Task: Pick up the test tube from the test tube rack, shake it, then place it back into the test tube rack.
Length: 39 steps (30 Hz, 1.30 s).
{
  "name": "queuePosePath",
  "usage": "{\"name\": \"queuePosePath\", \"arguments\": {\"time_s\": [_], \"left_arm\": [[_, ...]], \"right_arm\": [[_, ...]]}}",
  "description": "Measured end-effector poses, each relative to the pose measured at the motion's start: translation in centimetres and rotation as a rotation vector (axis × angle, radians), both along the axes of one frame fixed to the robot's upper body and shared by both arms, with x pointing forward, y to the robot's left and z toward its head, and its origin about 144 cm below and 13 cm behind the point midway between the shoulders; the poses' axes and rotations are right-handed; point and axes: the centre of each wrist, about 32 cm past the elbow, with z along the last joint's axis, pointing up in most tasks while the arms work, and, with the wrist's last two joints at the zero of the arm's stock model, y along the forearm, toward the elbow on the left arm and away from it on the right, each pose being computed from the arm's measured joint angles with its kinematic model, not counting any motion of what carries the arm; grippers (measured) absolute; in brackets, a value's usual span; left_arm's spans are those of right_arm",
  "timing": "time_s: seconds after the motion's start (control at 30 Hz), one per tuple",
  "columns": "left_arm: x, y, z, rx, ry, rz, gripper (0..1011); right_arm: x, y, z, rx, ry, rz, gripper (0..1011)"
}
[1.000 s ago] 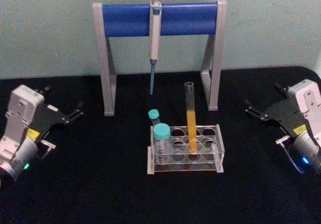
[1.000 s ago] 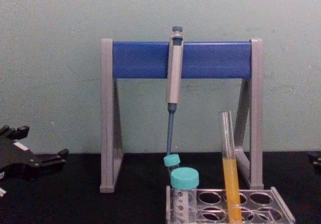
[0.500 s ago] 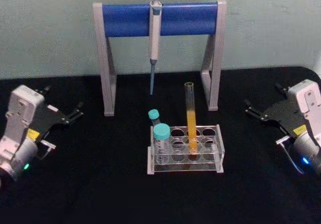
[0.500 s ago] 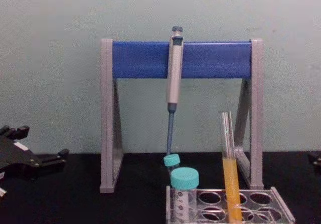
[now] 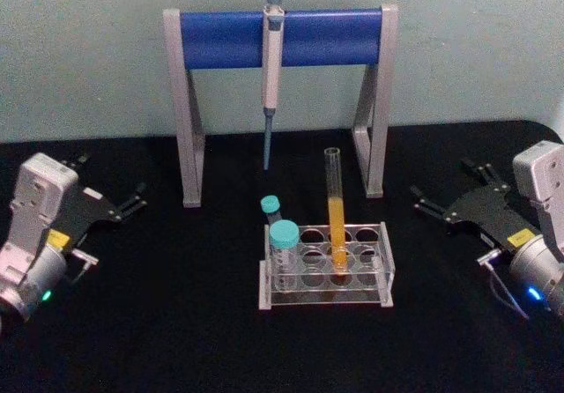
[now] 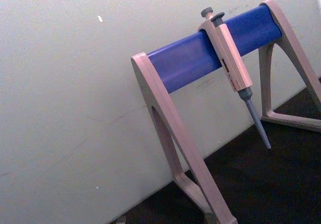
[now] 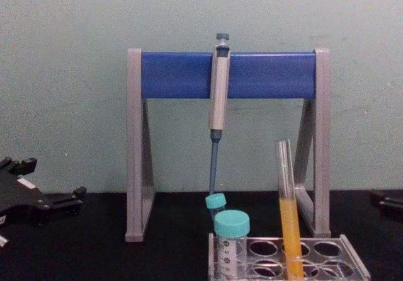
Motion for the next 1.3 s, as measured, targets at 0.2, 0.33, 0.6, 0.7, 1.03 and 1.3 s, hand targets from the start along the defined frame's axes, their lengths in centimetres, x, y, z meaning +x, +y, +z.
{"name": "queuePosePath", "arguments": {"time_s": [0.2, 0.33, 0.6, 0.7, 1.03, 1.3], "left_arm": [[0.0, 0.0, 0.0, 0.000, 0.000, 0.000, 1001], [0.0, 0.0, 0.0, 0.000, 0.000, 0.000, 1002], [0.0, 0.0, 0.0, 0.000, 0.000, 0.000, 1001], [0.0, 0.0, 0.0, 0.000, 0.000, 0.000, 1001], [0.0, 0.0, 0.0, 0.000, 0.000, 0.000, 1001], [0.0, 0.0, 0.0, 0.000, 0.000, 0.000, 1001]], "right_arm": [[-0.5, 0.4, 0.6, 0.085, 0.061, 0.070, 1000], [-0.6, 0.7, 1.0, 0.127, 0.102, 0.114, 1000], [-0.5, 1.2, 1.8, 0.160, 0.178, 0.211, 1000], [-0.3, 1.4, 2.1, 0.164, 0.204, 0.250, 1000], [0.8, 2.4, 2.4, 0.124, 0.259, 0.353, 1000], [2.4, 3.6, 2.3, 0.084, 0.276, 0.379, 1000]]}}
